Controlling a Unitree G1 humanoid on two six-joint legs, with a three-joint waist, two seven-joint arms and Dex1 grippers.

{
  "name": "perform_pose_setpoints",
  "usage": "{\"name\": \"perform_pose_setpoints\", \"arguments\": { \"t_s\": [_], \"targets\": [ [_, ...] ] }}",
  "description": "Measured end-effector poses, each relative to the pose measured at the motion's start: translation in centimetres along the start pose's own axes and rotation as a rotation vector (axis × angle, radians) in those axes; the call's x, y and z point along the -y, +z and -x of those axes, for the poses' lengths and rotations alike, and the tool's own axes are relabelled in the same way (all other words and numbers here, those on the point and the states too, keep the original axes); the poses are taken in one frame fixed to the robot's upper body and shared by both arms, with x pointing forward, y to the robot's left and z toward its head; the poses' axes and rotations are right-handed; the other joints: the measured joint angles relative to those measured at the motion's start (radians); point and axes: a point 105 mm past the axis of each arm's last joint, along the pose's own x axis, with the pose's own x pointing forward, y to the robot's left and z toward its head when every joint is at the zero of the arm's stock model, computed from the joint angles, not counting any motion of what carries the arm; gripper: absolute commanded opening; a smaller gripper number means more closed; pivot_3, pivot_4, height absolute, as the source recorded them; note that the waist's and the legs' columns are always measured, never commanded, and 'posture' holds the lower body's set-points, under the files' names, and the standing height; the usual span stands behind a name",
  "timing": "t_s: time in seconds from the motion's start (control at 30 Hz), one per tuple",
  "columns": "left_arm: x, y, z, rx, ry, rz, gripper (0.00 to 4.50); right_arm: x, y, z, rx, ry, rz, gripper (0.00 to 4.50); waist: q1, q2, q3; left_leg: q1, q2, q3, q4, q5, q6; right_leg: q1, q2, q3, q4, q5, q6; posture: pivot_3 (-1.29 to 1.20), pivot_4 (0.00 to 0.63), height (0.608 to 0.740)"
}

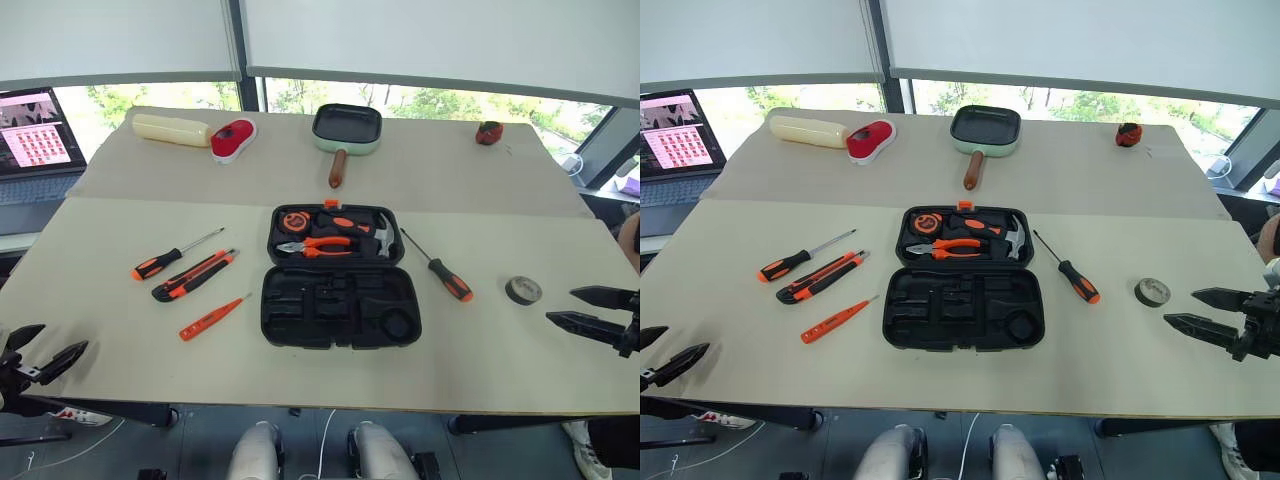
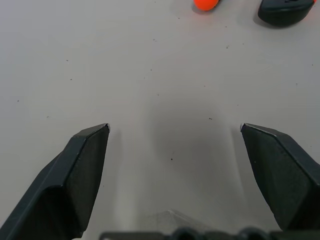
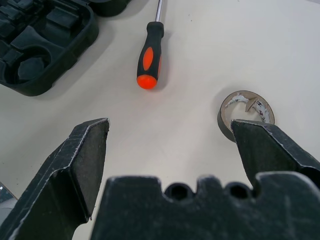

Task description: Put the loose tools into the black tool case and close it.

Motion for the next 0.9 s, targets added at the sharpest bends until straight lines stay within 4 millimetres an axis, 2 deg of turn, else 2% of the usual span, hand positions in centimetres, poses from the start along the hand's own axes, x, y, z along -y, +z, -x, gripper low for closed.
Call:
{"name": "perform_pose_setpoints", "arguments": {
  "t_s": [0.23, 0.33, 0.4, 0.53, 0.6, 0.67, 0.73, 0.9],
  "targets": [
    [0.7, -0.2, -0.5, 0.009, -0.002, -0.011, 4.5, -0.5, -0.2, -0.4, -0.001, -0.009, 0.018, 4.49, 0.0, 0.0, 0.0, -0.001, 0.0, 0.001, 0.0, 0.0, 0.0, -0.001, 0.0, 0.001, 0.001, 0.0, 0.0, 0.0, 0.15, 0.74],
    [1.1, 0.6, -1.3, 0.023, -0.023, -0.031, 4.5, -0.7, 1.0, -0.3, 0.019, -0.03, 0.059, 4.49, 0.002, 0.0, 0.0, -0.001, -0.001, 0.001, 0.0, 0.0, 0.0, -0.002, 0.0, 0.001, 0.002, 0.0, 0.0, 0.0, 0.15, 0.74],
    [1.3, 2.0, -2.4, 0.047, -0.049, -0.033, 4.5, -1.4, 2.2, -0.6, 0.039, -0.01, 0.091, 4.49, 0.005, 0.0, 0.0, -0.001, 0.0, 0.002, 0.0, 0.0, 0.0, -0.002, 0.001, 0.001, 0.003, 0.0, 0.0, 0.0, 0.15, 0.74],
    [1.7, 7.3, -5.6, 0.113, -0.13, -0.084, 4.5, -5.1, 6.2, -2.2, 0.117, 0.117, 0.178, 4.49, 0.006, -0.001, 0.0, -0.001, 0.0, 0.001, 0.0, 0.001, -0.001, -0.002, 0.002, 0.001, 0.004, 0.0, 0.001, 0.0, 0.15, 0.74],
    [2.0, 10.5, -7.3, 0.146, -0.168, -0.152, 4.5, -8.3, 8.2, -3.2, 0.151, 0.226, 0.252, 4.49, 0.006, -0.001, 0.0, -0.002, -0.001, 0.001, 0.0, 0.001, -0.001, -0.003, 0.002, 0.001, 0.004, 0.001, 0.001, 0.0, 0.15, 0.74],
    [1.6, 12.2, -8.7, 0.154, -0.164, -0.17, 4.5, -11.0, 9.4, -3.9, 0.17, 0.313, 0.311, 4.49, 0.004, -0.001, 0.0, -0.005, -0.001, 0.001, 0.001, 0.001, -0.001, -0.005, 0.003, 0.001, 0.004, 0.001, 0.002, 0.0, 0.15, 0.74],
    [1.1, 12.4, -10.1, 0.119, -0.163, -0.169, 4.5, -12.7, 10.1, -4.3, 0.189, 0.362, 0.339, 4.49, -0.001, -0.001, -0.001, -0.008, -0.002, 0.0, 0.001, 0.001, -0.001, -0.007, 0.003, 0.001, 0.004, 0.002, 0.003, 0.0, 0.15, 0.74],
    [1.3, 11.2, -13.1, -0.013, -0.208, -0.203, 4.5, -14.7, 10.7, -5.0, 0.215, 0.418, 0.361, 4.49, 0.002, -0.003, 0.0, -0.011, -0.002, 0.0, 0.002, 0.0, 0.0, -0.008, 0.003, 0.001, 0.003, 0.002, 0.003, 0.0, 0.15, 0.74]
  ]
}}
